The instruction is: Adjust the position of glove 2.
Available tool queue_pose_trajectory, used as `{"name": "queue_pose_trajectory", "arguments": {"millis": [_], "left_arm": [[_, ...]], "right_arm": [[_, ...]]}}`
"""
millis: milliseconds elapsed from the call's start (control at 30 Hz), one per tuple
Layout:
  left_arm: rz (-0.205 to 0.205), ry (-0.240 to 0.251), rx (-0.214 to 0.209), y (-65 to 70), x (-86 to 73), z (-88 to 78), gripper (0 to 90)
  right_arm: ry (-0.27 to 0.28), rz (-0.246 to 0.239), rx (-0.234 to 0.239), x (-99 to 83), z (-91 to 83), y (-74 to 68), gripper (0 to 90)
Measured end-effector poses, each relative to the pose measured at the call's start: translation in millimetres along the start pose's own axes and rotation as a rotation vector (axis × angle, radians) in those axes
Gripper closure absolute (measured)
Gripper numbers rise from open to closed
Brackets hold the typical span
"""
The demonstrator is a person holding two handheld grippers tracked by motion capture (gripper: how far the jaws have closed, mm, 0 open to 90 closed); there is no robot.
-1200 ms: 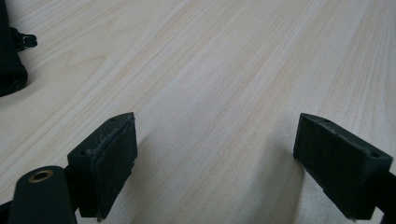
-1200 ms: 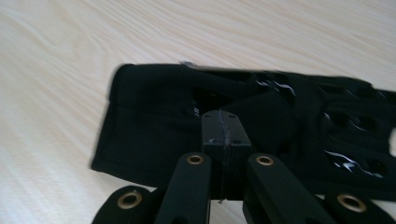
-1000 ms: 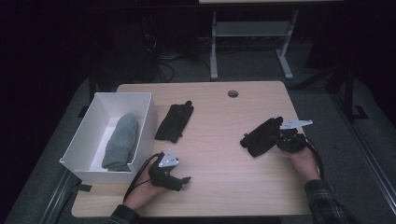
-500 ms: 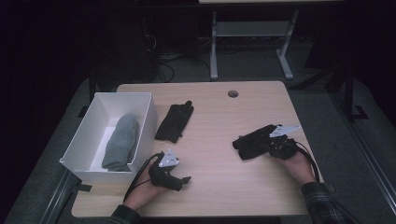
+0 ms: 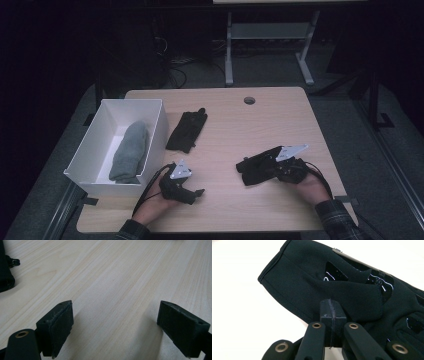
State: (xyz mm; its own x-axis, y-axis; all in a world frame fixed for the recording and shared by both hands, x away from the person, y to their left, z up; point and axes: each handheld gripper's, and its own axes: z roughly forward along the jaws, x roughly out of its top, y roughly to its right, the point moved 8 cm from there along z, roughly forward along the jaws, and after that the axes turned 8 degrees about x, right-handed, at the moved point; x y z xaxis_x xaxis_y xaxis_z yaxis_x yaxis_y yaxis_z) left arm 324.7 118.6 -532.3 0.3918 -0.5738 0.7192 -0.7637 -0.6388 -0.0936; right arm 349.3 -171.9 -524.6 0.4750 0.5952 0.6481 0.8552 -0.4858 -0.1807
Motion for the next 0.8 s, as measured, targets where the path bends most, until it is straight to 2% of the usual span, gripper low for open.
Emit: {"name": "queue_pose_trajectory", "arguments": {"millis": [133, 233, 267, 333, 400, 500, 600, 633, 700, 800], "left_arm": [[0.003, -0.001, 0.000, -0.3, -0.1, -0.1, 13.0], [0.007, -0.002, 0.000, -0.6, -0.1, 0.0, 13.0], [0.008, -0.003, 0.001, -0.6, -0.2, -0.1, 13.0], [0.009, -0.003, 0.001, -0.7, -0.3, -0.1, 13.0], [0.006, -0.002, 0.000, -0.5, 0.0, 0.2, 13.0], [0.005, -0.001, 0.001, -0.5, 0.4, 0.6, 13.0], [0.003, 0.000, 0.001, -0.3, 0.5, 0.6, 13.0], [0.003, -0.001, 0.001, -0.4, 0.4, 0.5, 13.0], [0.003, -0.001, 0.002, -0.4, 0.5, 0.6, 13.0], [0.003, -0.002, 0.002, -0.4, 0.5, 0.5, 13.0]], "right_arm": [[-0.018, -0.021, 0.031, -1.8, 1.5, -18.2, 90.0], [-0.020, -0.034, 0.023, -0.9, -2.1, -21.7, 90.0], [0.001, -0.032, 0.012, 1.3, -5.8, -18.1, 90.0], [0.038, 0.005, -0.020, 4.9, -14.5, -7.8, 90.0], [0.070, 0.051, -0.081, 5.7, -26.0, 11.3, 90.0], [0.100, 0.130, -0.133, 3.8, -35.8, 32.6, 90.0], [0.113, 0.183, -0.187, 3.6, -39.6, 53.3, 90.0], [0.114, 0.183, -0.198, 4.2, -39.2, 59.0, 90.0], [0.096, 0.209, -0.213, 4.3, -35.3, 65.8, 90.0], [0.070, 0.212, -0.226, 4.7, -27.9, 72.2, 90.0]]}}
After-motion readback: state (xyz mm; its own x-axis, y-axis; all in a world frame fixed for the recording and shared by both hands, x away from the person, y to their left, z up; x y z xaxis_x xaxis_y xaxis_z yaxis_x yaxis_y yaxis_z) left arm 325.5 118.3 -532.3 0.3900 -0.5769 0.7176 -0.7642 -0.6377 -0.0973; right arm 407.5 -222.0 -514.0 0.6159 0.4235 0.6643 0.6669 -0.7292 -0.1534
